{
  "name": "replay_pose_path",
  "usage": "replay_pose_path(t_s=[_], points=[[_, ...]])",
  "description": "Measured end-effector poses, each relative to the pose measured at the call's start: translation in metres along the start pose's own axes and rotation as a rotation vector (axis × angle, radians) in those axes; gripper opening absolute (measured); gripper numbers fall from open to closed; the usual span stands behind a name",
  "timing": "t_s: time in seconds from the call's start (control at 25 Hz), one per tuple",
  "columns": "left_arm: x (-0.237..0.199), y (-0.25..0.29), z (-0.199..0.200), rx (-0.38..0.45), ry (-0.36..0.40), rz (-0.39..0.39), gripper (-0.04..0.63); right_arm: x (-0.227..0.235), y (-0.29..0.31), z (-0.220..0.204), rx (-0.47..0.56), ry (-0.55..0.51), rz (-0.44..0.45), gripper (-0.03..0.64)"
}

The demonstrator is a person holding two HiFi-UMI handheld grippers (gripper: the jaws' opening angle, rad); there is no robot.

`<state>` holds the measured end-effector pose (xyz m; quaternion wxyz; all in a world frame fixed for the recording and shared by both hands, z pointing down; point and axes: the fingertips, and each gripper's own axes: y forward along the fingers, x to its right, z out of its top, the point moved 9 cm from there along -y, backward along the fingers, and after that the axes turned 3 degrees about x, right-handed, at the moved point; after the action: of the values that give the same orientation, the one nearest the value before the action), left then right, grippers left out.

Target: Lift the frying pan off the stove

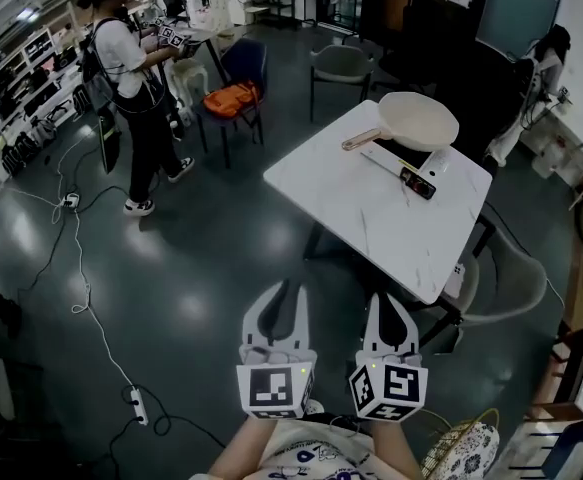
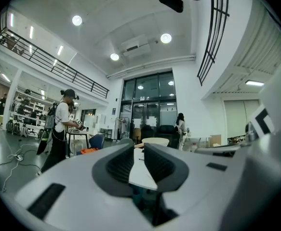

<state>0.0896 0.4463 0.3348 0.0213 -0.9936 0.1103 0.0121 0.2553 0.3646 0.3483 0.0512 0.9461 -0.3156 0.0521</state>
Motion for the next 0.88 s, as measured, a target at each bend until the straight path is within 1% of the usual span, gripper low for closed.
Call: replay_pose_path(t_s=[0.24, 0.32, 0.6, 0.88], points=[[-0.025, 0.05, -0.001, 0.006, 0.012, -0.032, 0.071, -0.004, 0.054, 0.004, -0.001, 0.003, -0.021, 0.026], [-0.039, 0.068, 0.001, 0.005, 0.007, -0.03, 0.071, -0.009, 0.074, 0.007, -0.001, -0.002, -0.032, 0.026], [-0.081, 0.128, 0.004, -0.005, -0.015, -0.061, 0.071, -0.023, 0.136, 0.016, 0.002, -0.014, -0.076, 0.026], [-0.112, 0.182, -0.001, -0.013, -0.02, -0.123, 0.071, -0.03, 0.19, 0.015, -0.004, -0.003, -0.138, 0.026]])
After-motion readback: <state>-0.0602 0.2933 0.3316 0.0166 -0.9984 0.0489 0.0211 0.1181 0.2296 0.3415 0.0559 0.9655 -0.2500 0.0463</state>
